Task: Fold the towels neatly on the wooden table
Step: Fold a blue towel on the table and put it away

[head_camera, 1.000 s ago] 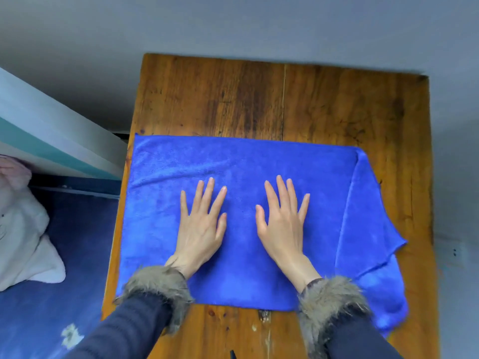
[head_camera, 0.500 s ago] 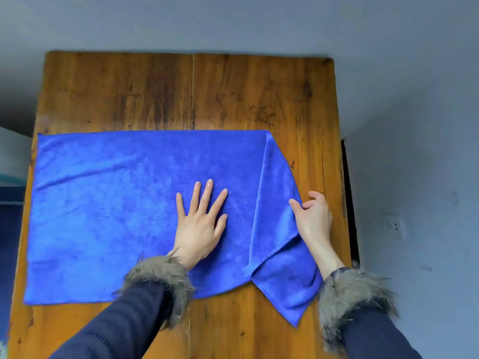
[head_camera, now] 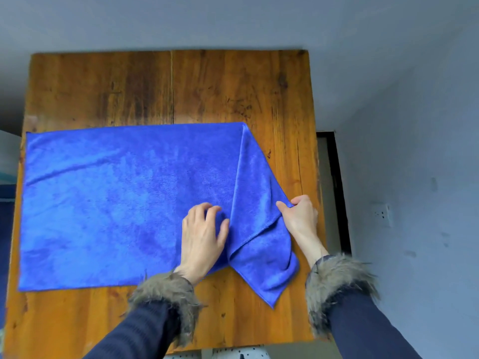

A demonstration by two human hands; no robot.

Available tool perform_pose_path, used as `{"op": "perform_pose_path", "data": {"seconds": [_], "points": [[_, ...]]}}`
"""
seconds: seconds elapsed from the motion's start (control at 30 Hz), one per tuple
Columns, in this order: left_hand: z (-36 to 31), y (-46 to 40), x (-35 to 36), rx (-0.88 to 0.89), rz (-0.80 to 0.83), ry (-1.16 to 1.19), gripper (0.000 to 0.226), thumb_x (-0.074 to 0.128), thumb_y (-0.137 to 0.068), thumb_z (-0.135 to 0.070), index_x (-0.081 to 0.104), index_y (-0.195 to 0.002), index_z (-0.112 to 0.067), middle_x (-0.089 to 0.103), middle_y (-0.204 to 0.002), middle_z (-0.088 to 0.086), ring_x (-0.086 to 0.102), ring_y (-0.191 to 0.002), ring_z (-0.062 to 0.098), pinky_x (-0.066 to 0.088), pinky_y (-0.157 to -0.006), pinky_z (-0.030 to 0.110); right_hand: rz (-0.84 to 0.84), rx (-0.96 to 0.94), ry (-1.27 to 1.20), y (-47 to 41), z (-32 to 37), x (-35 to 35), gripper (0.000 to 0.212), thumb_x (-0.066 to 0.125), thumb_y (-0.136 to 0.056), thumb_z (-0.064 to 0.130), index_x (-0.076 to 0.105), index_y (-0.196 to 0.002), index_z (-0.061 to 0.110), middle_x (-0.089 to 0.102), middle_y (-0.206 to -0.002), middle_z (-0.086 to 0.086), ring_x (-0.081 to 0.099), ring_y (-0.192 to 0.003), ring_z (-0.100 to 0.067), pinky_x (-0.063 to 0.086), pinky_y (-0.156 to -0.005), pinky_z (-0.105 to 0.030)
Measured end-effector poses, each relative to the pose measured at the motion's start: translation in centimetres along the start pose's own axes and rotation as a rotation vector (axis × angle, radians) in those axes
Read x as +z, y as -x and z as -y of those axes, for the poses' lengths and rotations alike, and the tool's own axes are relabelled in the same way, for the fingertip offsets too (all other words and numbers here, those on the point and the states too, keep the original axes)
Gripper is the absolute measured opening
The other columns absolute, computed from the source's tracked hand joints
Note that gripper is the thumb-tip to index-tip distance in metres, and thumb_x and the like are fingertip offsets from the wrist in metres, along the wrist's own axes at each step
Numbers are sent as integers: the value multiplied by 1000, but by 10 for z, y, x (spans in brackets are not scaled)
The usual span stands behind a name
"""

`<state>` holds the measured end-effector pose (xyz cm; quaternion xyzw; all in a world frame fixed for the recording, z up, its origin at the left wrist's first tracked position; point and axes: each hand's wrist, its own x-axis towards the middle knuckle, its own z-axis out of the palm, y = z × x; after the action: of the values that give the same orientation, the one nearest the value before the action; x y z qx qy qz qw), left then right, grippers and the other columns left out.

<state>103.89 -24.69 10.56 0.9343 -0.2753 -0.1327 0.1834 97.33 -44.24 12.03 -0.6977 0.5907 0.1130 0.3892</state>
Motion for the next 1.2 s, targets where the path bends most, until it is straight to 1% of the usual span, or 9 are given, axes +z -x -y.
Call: {"op": "perform_pose_path", "data": {"seconds": [0.13,0.23,0.3,0.43,0.57,0.67,0.8,1.03,1.2], "points": [[-18,25,10,-15,195,-87,59,51,-71,-65,56,-106,-17,53,-100,4,48,-89,25,43,-69,35,34,146,-342,-10,5,1,32,63,-83,11,58,-114,4,65,-86,-5,62,-88,-23,50,-87,-37],[-29,28,12,-81,219,-65,44,72,-71,-41,58,-100,-11,53,-96,9,51,-86,32,42,-68,39,54,138,-450,-13,8,-10,30,61,-84,6,61,-114,0,61,-80,-4,57,-67,-13,53,-67,-23],[-37,22,8,-208,236,74,21,65,-81,-23,57,-96,-10,54,-96,9,50,-92,33,39,-74,39,50,130,-532,-13,12,-21,24,60,-85,3,64,-109,0,58,-70,-1,52,-59,-8,47,-51,-14],[-44,11,-7,-400,328,461,7,52,-87,-14,53,-91,-20,60,-85,0,57,-84,29,48,-72,39,1,130,-717,-14,24,-45,20,58,-85,0,64,-104,-2,58,-69,-2,53,-59,-8,46,-56,-18],[-49,8,-25,-412,373,458,9,47,-91,-15,53,-90,-21,63,-83,4,55,-83,24,43,-67,32,-69,78,-802,-19,46,-70,18,58,-86,2,65,-103,3,64,-81,-4,58,-64,-10,49,-58,-19],[-53,4,-36,-472,391,474,19,44,-94,-20,50,-76,-16,52,-70,0,47,-70,18,32,-58,27,-119,33,-787,-21,59,-83,17,58,-86,4,67,-100,7,65,-93,-7,59,-65,-9,48,-58,-17],[-58,-1,-48,-525,386,561,40,42,-96,-30,27,-62,-15,29,-60,-2,26,-56,17,20,-51,31,-130,11,-771,-14,69,-92,18,57,-87,5,67,-102,4,64,-91,-7,57,-62,-8,46,-57,-17],[-33,5,-69,-407,592,434,13,60,-84,-14,53,-76,-22,50,-68,-7,46,-63,10,32,-49,14,-156,-22,-766,-3,86,-106,20,56,-85,4,68,-101,3,64,-83,-5,57,-61,-9,47,-57,-19],[-12,21,-84,-514,469,471,16,54,-88,-11,54,-72,-14,53,-70,-3,46,-64,10,32,-51,16,-148,-47,-755,14,101,-101,20,57,-85,6,69,-100,5,66,-88,-6,60,-63,-9,49,-61,-21]]}}
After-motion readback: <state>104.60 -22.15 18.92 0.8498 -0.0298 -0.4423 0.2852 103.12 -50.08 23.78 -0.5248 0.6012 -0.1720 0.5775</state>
